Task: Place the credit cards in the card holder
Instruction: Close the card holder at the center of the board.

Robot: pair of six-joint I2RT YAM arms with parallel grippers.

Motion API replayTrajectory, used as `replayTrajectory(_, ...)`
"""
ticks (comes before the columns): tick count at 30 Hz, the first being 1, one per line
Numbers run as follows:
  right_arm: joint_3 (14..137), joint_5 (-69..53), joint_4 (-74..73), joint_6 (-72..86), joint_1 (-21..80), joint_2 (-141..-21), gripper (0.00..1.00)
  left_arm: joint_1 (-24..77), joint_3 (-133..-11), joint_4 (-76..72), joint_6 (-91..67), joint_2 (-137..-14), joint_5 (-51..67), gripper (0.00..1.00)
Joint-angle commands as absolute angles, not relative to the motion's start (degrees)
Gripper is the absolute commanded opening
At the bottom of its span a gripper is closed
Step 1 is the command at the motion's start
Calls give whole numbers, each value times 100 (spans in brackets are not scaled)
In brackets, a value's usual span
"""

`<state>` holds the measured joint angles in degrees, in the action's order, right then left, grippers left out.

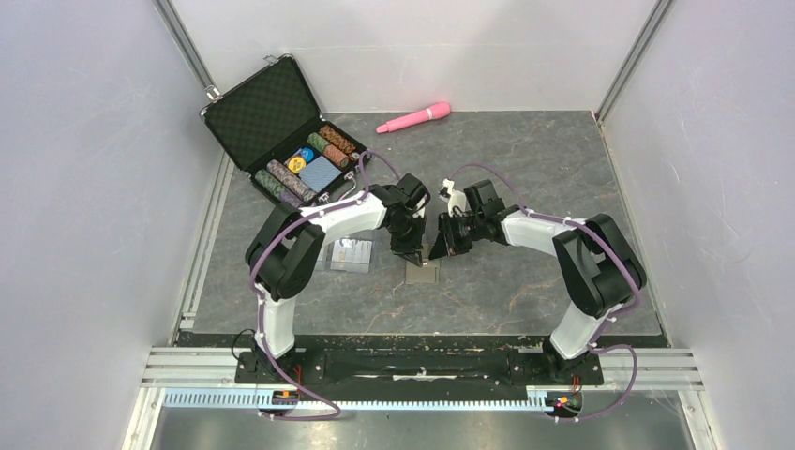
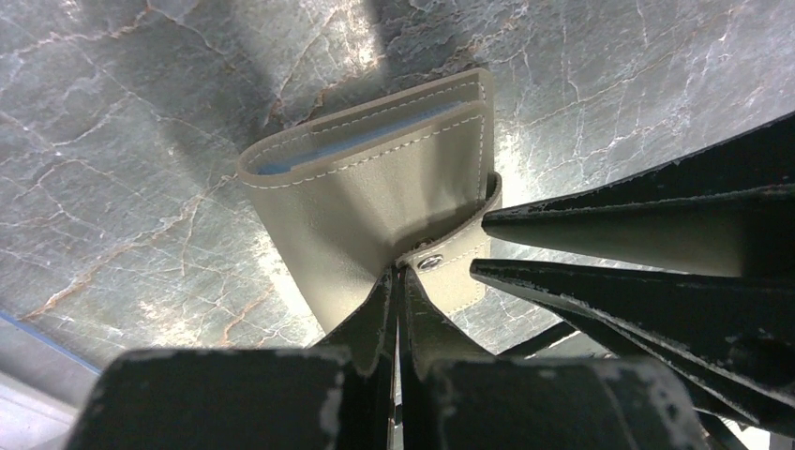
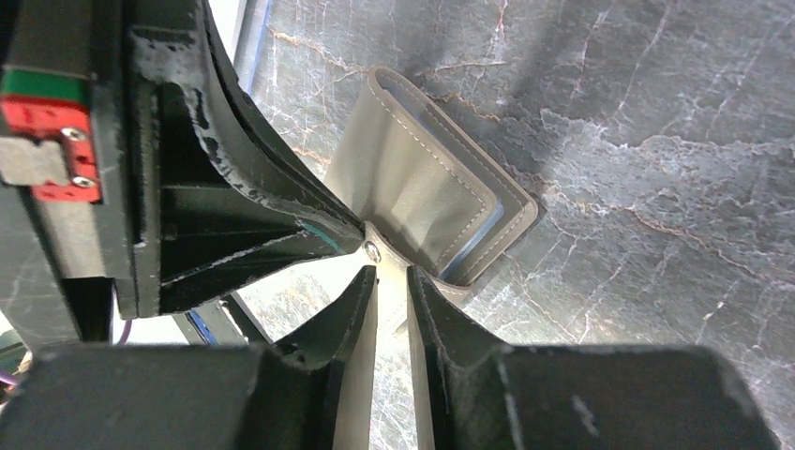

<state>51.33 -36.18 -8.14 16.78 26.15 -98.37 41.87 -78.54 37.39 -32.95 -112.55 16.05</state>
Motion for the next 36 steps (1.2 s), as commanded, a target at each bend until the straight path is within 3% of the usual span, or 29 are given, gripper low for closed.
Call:
replayTrajectory(1,5419,-3667,-656,1713,2663,-9915,20,4201,-7881,3788,-3010,-11361,1463,2)
replayTrajectory(14,6041,-3224,-913,1736,2660,-10558,21,4201,-8081,3760,-2968,-11128,1542,2)
replayTrajectory(21,5734,-2958,-1224,1548,2658,-10644,10,4058,-8123,3422,-3243,-10974,1997,2)
replayTrajectory(36,5787,-2983,-1292,1506,2654,-10686,10,3858,-7797,3202,-3357,-10911,2156,2)
